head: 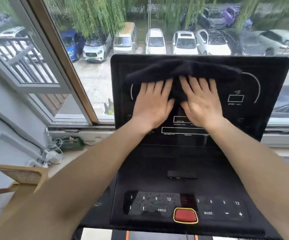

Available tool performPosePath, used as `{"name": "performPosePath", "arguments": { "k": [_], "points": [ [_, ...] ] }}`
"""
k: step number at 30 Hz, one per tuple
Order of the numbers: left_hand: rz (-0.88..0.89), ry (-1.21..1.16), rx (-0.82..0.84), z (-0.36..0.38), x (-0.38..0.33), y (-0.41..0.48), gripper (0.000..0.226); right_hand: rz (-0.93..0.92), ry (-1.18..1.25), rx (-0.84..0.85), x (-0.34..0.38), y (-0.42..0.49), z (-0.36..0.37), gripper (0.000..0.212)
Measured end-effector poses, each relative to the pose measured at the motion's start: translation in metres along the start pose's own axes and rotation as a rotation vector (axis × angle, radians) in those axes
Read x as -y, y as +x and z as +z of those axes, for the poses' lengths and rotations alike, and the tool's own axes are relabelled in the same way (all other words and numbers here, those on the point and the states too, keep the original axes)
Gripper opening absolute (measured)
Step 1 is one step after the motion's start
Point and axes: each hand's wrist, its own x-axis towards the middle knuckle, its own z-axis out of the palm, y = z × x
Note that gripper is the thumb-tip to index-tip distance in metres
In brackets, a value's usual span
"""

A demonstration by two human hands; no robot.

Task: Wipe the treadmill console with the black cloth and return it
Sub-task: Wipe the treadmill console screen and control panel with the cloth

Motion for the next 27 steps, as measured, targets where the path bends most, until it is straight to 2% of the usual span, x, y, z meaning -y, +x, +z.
{"name": "performPosePath", "arguments": {
  "k": [3,7,11,14,17,21,24,27],
  "points": [
    [0.097,-0.061,0.087,0.027,-0.03,-0.053,0.069,0.018,0.02,0.086,0.014,-0.064,0.028,0.077],
    [0.186,-0.09,0.286,0.049,-0.031,-0.136,0.064,-0.116,0.068,0.318,0.045,-0.14,0.053,0.075],
    [0.16,-0.034,0.211,0.039,-0.006,-0.109,0.065,-0.287,0.034,0.202,0.024,-0.088,0.037,0.072],
    [0.066,-0.055,0.064,0.014,-0.01,-0.034,0.069,-0.156,0.0,0.075,-0.021,-0.023,0.007,0.074],
    [-0.005,-0.059,0.014,-0.005,-0.04,0.032,0.066,0.054,0.029,0.045,-0.051,-0.008,0.0,0.076],
    [0.164,-0.042,0.071,0.02,-0.08,0.009,0.062,0.263,0.088,0.05,-0.039,-0.075,0.029,0.076],
    [0.283,-0.048,0.181,0.046,-0.084,-0.062,0.061,0.211,0.087,0.22,-0.002,-0.141,0.052,0.083],
    [0.339,0.01,0.233,0.052,-0.061,-0.096,0.062,0.092,0.071,0.346,0.02,-0.163,0.06,0.076]
  ]
}}
